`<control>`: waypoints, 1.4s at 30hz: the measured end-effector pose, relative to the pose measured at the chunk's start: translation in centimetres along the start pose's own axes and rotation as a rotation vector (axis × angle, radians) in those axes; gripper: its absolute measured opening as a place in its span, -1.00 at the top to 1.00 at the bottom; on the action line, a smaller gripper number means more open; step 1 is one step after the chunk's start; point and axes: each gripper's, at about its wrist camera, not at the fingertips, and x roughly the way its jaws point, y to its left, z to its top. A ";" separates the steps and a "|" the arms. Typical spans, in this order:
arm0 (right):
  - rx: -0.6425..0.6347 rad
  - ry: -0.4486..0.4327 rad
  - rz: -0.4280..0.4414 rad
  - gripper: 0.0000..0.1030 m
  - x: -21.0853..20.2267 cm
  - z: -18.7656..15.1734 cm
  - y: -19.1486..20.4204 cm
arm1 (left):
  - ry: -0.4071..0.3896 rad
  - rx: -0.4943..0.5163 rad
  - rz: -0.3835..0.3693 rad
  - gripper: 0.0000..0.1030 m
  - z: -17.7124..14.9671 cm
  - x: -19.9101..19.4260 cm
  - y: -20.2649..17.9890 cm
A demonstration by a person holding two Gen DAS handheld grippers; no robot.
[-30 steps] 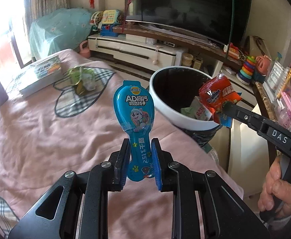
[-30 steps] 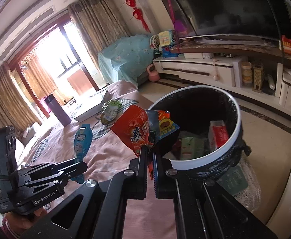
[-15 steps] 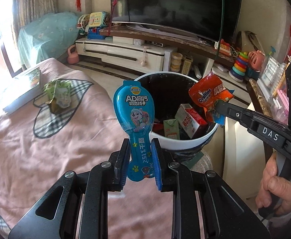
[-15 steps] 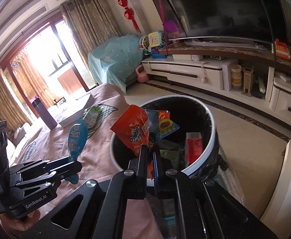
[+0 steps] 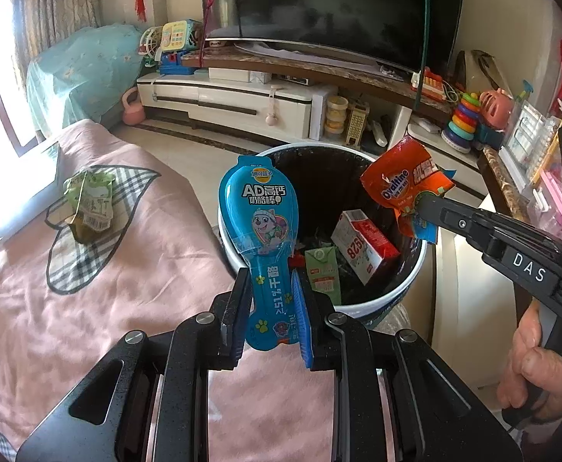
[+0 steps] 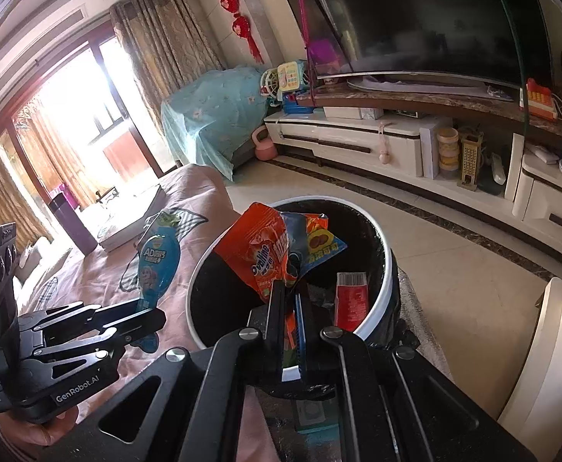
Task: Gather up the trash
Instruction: 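Carry both items over the trash bin and open both grippers to drop them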
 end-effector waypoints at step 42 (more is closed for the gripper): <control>-0.015 0.109 -0.013 0.81 3.7 1.5 -1.3 | 0.078 0.016 -0.010 0.59 2.6 4.0 -0.6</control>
